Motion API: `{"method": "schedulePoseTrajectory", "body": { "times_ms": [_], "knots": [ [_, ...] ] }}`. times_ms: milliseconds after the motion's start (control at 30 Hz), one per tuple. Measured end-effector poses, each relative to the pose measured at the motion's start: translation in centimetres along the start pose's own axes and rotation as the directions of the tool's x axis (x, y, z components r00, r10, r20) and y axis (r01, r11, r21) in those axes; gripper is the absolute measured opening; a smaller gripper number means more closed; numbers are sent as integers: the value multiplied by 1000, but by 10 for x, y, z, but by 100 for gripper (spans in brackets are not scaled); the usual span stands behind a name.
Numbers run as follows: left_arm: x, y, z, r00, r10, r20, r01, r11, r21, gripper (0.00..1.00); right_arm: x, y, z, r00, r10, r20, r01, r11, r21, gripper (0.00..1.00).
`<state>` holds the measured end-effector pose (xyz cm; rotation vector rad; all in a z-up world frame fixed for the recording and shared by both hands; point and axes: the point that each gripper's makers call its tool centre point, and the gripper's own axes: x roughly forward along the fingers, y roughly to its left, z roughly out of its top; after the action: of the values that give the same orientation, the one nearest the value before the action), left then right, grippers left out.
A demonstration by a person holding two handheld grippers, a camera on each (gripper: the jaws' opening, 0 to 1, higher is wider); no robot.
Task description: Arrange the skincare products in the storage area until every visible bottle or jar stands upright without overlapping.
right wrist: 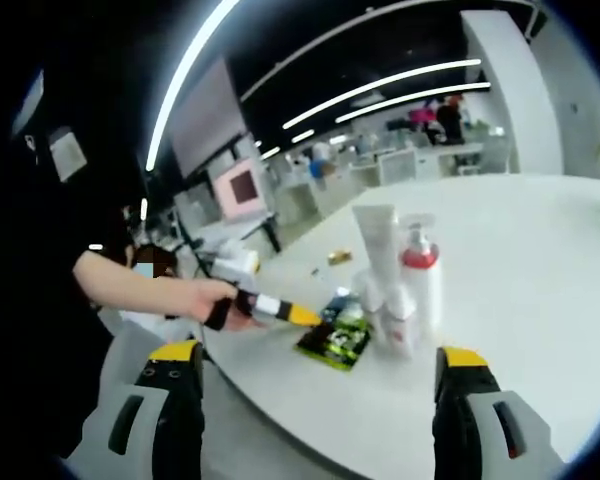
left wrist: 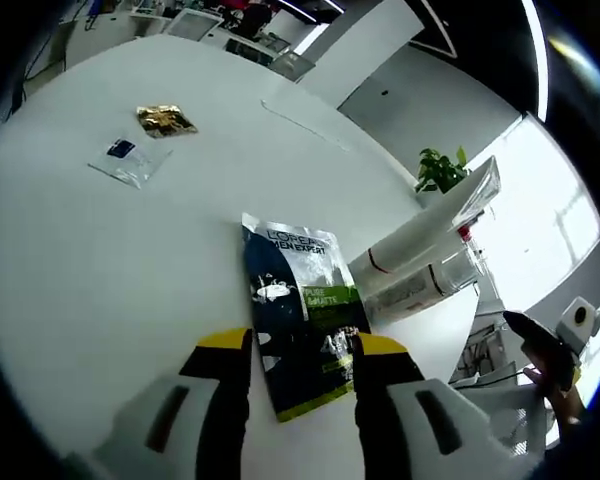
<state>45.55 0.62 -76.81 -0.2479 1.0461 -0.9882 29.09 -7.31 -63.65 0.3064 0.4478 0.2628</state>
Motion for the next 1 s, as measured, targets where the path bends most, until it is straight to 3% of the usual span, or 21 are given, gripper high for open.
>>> {"method": "schedulePoseTrajectory", "body": {
  "times_ms": [400,633,900,933,967,1000],
  "knots": [
    [-14,-3,3,1000,5,20,-6,999,39,44,1,-2,-2,1000,-14,-15,14,1000,-22,99],
    [-30,-6,5,998,-5,57,3,1000,22,47,4,-2,-5,999,-13,-34,12,999,-29,99],
    [-52,-2,-6,998,21,61,-24,999,38,54,13,-3,-7,1000,-3,-20,2,999,-32,99],
    [-57,-2,-7,998,19,61,-22,999,42,56,17,-4,-13,999,-2,-49,1,1000,-15,99],
    [-60,-3,-8,998,14,63,-17,999,44,58,15,-2,-24,991,8,-131,-11,1000,-22,99],
    [-64,-5,-8,998,6,68,-9,999,51,60,18,-3,-21,994,-9,-107,-2,995,-96,99]
  ]
}}
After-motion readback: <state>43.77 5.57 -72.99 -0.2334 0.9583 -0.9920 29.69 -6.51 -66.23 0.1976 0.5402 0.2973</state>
